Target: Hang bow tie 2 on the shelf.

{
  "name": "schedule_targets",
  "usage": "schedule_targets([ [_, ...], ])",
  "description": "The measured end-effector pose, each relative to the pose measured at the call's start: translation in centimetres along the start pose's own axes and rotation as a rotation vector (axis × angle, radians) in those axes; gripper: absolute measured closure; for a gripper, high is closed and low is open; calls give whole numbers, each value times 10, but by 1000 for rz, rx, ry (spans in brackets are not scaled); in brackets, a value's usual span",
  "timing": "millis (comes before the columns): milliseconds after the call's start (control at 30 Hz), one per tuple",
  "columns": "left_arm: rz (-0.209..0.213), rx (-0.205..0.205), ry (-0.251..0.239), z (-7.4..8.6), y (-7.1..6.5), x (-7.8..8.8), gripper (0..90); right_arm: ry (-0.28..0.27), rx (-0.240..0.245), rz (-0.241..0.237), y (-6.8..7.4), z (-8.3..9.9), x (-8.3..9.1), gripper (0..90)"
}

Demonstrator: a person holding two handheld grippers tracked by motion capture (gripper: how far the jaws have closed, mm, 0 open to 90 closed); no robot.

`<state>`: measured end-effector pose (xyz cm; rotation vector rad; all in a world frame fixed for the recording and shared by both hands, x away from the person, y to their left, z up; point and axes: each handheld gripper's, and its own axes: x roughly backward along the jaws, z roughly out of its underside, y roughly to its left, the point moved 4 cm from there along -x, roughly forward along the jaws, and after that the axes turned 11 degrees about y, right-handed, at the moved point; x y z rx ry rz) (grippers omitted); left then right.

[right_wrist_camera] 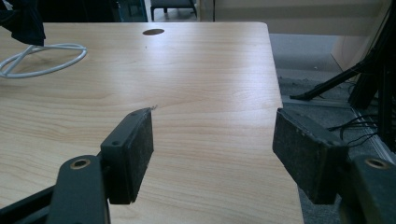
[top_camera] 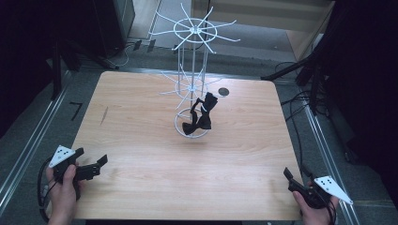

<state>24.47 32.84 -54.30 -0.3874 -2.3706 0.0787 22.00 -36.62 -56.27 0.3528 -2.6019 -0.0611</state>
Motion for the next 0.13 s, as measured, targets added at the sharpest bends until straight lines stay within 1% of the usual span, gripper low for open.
schedule_targets([
  [133,2,-2,1,0,0,0,0,-12,-18,17,0,-1,0,322],
])
